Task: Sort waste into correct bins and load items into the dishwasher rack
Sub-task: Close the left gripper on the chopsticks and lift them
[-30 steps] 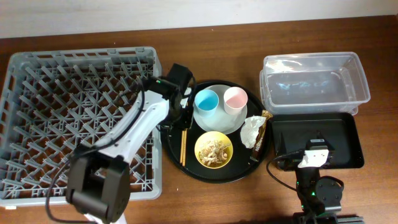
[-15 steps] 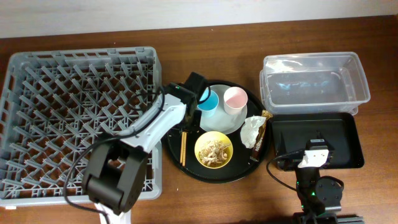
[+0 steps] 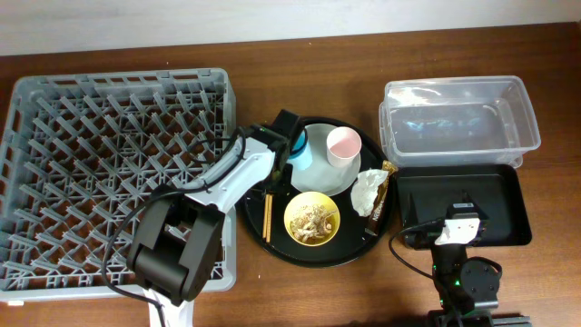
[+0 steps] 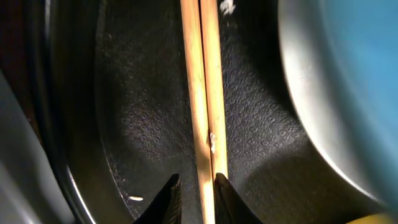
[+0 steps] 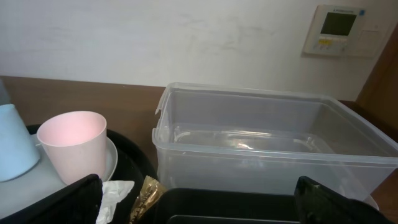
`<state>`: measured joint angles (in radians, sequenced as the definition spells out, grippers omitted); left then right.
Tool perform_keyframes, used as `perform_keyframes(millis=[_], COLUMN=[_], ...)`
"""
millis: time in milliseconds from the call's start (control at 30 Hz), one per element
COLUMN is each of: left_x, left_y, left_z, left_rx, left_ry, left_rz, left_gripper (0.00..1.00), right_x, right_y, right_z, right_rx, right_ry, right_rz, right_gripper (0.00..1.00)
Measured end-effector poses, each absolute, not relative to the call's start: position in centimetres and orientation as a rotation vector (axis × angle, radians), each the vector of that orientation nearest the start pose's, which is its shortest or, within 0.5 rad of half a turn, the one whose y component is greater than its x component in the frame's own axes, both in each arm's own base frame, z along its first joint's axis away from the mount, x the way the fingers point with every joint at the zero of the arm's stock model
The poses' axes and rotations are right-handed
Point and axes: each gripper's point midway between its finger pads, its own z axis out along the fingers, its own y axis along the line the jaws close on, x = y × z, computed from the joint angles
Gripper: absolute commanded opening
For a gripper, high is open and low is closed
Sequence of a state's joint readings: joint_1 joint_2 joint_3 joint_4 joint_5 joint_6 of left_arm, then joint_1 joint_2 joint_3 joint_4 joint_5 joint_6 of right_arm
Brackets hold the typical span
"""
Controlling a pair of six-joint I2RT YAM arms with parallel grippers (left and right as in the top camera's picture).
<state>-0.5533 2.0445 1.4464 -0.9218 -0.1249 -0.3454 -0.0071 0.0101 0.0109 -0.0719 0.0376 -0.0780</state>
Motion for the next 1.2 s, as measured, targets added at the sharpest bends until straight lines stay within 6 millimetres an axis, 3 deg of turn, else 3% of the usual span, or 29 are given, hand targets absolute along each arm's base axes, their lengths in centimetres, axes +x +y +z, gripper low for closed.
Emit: perform_keyframes(millis=[300,433,567,633,800,933,1033,1200], left_x=[33.7,34.2,34.7,34.7,34.9,34.4,34.2,34.3], left_y=[-18.9,-19.5,-19.7,-19.5,-18.5,-18.2,-18.4,-18.3], left_z=[1.5,5.2,10.5,11.4,9.2,4.8,2.6,1.9], left_rx=[0.313,0.295,0.253,0.229,0.146,0.127,0.126,0.098], left_ry=[3.038,2.958,2.835,2.82,2.837,2.876,2.905,2.912], left_rz=[0.1,0.009,-0.083,-0.097,-0.094,-0.077,-0.082,-0.073], left_gripper=[0.25,0.42,0.42,0.42,0.33,0.29,0.28,0.24], right_x=[24.6,24.6,24.6,24.6,24.6,24.6,24.6,24.6], right_y=[-0.8,-0.8,-0.8,-0.8,-0.8,-0.8,-0.8,-0.8], right_z=[15.9,15.9,15.9,15.9,15.9,15.9,15.9,15.9], right_rx=[-0.03,-0.03,-0.03,-0.03,-0.03,-0.03,-0.03,-0.03], right_ry=[1.642,1.642,1.642,1.642,1.642,1.642,1.642,1.642], right_rz=[-0.096,-0.096,-0.096,-0.096,-0.096,-0.096,-0.096,-0.096], right_gripper=[0.99,0.99,0.99,0.99,0.99,0.99,0.99,0.99])
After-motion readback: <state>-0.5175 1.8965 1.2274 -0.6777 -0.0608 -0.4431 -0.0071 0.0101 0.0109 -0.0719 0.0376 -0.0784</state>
